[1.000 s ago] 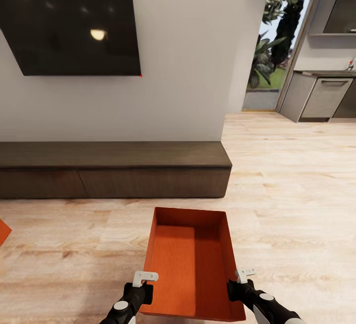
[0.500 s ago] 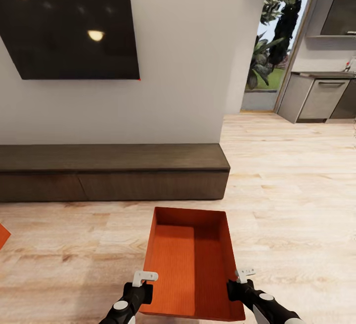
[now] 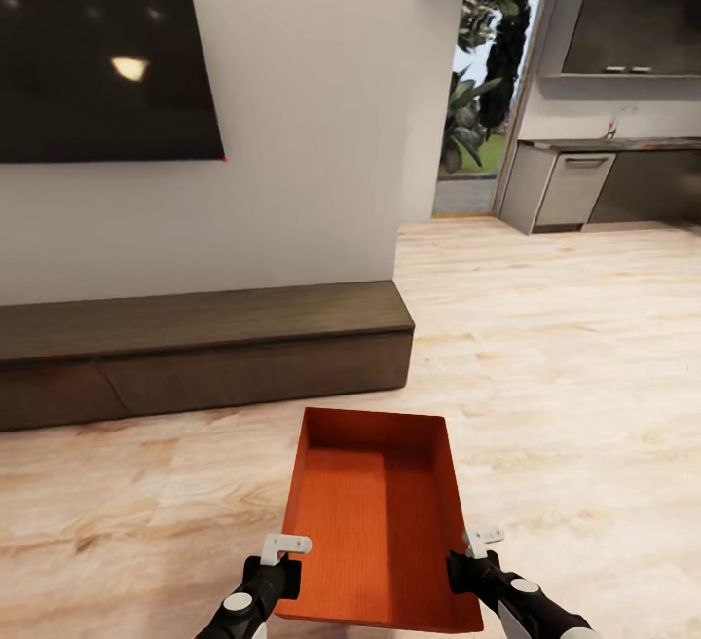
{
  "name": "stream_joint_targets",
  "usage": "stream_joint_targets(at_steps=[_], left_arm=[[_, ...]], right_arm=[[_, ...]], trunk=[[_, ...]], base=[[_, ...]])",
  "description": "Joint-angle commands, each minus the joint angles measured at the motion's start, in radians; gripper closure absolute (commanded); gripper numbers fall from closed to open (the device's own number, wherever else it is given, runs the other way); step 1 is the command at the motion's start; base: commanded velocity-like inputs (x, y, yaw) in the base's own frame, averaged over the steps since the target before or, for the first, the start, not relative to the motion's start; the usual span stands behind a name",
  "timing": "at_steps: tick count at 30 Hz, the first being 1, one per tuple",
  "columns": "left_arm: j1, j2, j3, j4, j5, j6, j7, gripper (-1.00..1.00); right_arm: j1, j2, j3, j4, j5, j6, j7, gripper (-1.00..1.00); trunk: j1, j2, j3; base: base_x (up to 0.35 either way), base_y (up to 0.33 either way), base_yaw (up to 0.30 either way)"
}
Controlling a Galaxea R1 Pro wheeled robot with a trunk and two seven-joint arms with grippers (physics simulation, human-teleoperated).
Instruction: Move the two storage containers from the living room to the garage. In the garage, place one container on the floor and stack the other container on top of it (either order is fine).
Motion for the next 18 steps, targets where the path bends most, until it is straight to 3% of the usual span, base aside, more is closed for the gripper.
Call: stream_joint_targets(at_steps=[1,13,18], left_arm=[[-0.001,-0.003,0.002,0.0,0.014,0.005,0.017,1.0],[-0.001,-0.003,0.002,0.0,0.014,0.005,0.014,1.0],[-0.001,-0.003,0.002,0.001,0.014,0.006,0.015,1.0]], right_arm=[[0.0,0.0,0.016,-0.002,-0.001,-0.013,-0.003,1.0],[0.0,0.0,0.016,-0.002,-0.002,-0.013,-0.003,1.0],[0.0,0.0,0.016,-0.002,-0.002,-0.013,-0.003,1.0]], trunk=[[0.0,0.0,0.0],[0.0,0.0,0.005],[-0.019,0.035,0.023]], base=[[0.0,0.0,-0.287],[0.0,0.0,-0.288],[0.0,0.0,-0.288]])
